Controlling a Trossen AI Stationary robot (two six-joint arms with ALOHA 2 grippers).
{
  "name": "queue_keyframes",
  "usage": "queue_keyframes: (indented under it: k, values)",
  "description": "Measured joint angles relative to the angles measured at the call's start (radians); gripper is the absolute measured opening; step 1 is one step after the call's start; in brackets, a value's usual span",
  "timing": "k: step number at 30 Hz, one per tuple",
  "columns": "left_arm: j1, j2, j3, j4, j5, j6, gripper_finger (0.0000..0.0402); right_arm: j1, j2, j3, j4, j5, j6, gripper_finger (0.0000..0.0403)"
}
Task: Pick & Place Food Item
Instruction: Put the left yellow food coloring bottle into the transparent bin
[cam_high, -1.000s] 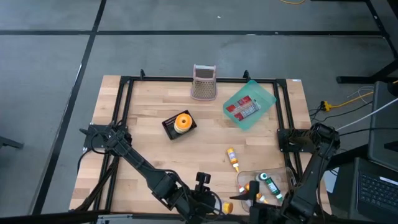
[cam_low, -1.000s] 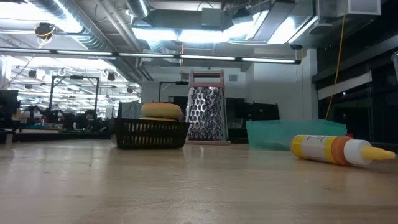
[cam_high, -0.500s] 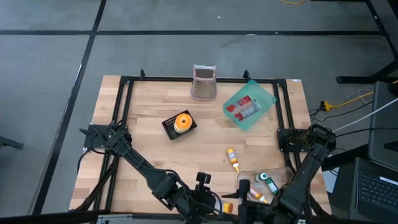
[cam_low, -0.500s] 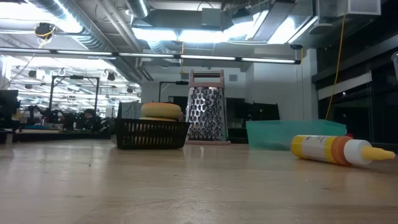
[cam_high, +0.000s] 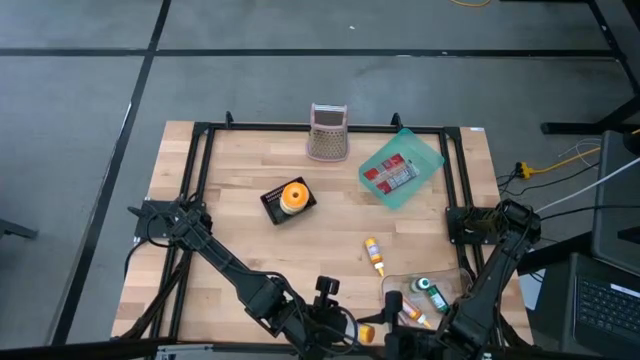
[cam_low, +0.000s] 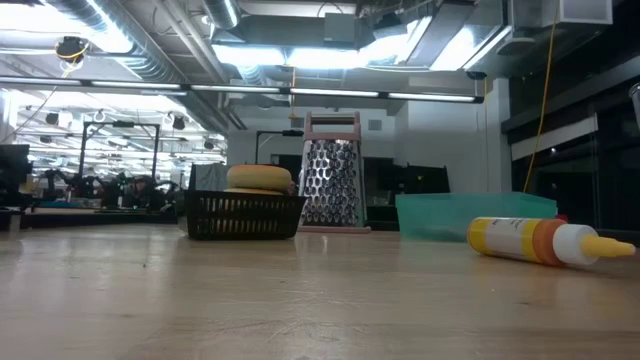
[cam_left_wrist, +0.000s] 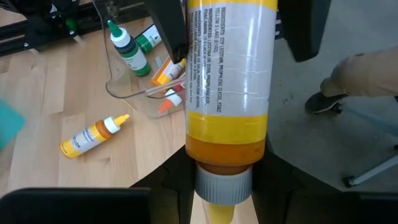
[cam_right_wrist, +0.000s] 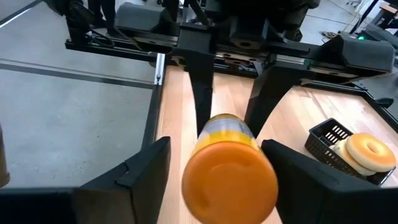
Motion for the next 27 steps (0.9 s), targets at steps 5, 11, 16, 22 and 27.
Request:
queue_keyframes:
  k: [5,11,16,22,27]
  values:
    - [-0.001,0.000,0.000,0.001,0.006,-0.001,0.0110,-0.001,0.000,0.000,0.000,0.005,0.000,0.0184]
    - [0.000,0.000,0.000,0.000,0.011,-0.012,0.0110,-0.003,0.000,0.000,-0.001,0.006,0.000,0.0134]
    - [-0.003,0.000,0.000,-0.001,-0.024,0.024,0.0115,-0.003,0.000,0.000,-0.004,0.011,-0.009,0.0134]
    - [-0.031,-0.003,0.001,-0.027,-0.174,0.073,0.0243,-0.001,0.000,0.000,-0.005,0.026,-0.010,0.0134]
    - [-0.075,-0.036,0.002,-0.229,-0.352,-0.062,0.0287,0.000,0.000,0.000,-0.062,0.075,0.031,0.0134]
